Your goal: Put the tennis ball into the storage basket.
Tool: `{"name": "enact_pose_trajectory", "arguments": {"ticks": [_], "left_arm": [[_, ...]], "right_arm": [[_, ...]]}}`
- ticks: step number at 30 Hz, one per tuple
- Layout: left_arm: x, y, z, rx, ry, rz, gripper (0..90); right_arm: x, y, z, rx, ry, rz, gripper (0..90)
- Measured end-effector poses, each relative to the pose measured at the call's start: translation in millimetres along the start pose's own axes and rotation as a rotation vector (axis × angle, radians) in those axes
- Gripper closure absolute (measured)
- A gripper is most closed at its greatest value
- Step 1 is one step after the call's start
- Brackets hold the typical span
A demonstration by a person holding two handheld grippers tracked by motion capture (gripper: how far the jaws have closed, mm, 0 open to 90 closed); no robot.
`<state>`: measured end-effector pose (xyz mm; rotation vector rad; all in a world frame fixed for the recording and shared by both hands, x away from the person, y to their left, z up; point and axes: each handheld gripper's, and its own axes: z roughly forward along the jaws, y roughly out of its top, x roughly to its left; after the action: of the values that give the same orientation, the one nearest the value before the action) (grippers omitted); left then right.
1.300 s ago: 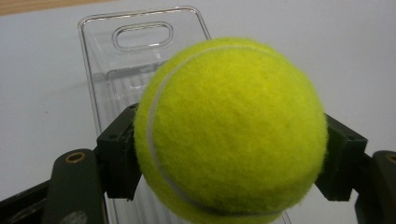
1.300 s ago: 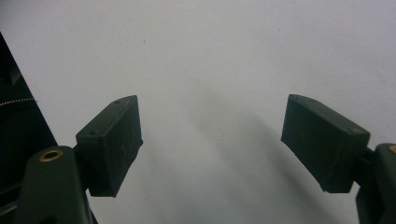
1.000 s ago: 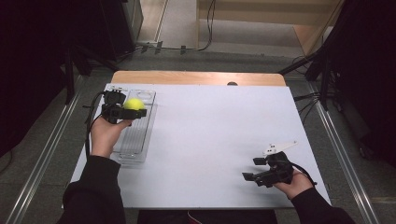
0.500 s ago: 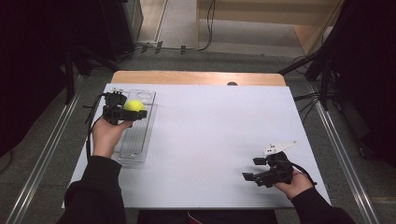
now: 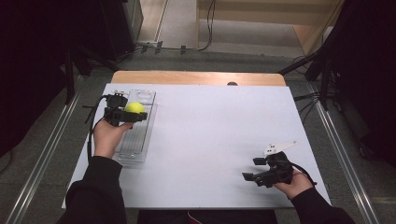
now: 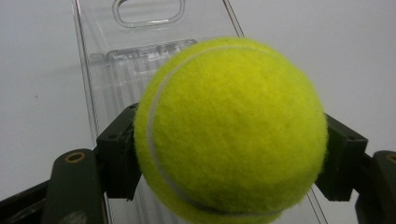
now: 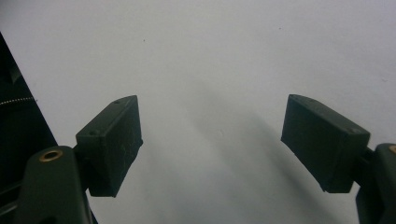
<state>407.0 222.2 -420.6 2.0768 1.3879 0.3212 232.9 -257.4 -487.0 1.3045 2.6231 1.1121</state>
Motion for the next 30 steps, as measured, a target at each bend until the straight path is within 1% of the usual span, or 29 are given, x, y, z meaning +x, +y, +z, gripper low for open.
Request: {"name": "enact_pose_trajectory", "arguments": {"ticks": [9, 19, 25, 28, 30], "left_arm": [[-0.1, -1.2, 2.9, 0.004, 0.004, -0.003, 25.3], [0.6, -2.1, 5.5, 0.021, 0.009, 0.0, 25.2], [1.0, -2.0, 5.4, 0.019, 0.006, -0.004, 24.9], [0.3, -1.9, 5.3, 0.019, 0.025, 0.005, 24.7], [0.2, -1.7, 5.0, 0.016, 0.019, 0.002, 24.6]], "right_arm": [[0.0, -0.1, 0.2, 0.001, 0.0, 0.0, 18.2], [-0.2, -0.1, 0.4, 0.003, 0.0, 0.0, 18.2], [-0.1, -0.1, 0.4, 0.003, 0.0, 0.001, 18.2], [-0.2, -0.1, 0.3, 0.003, 0.001, -0.001, 18.2], [-0.1, -0.1, 0.4, 0.003, -0.001, 0.0, 18.2]]}}
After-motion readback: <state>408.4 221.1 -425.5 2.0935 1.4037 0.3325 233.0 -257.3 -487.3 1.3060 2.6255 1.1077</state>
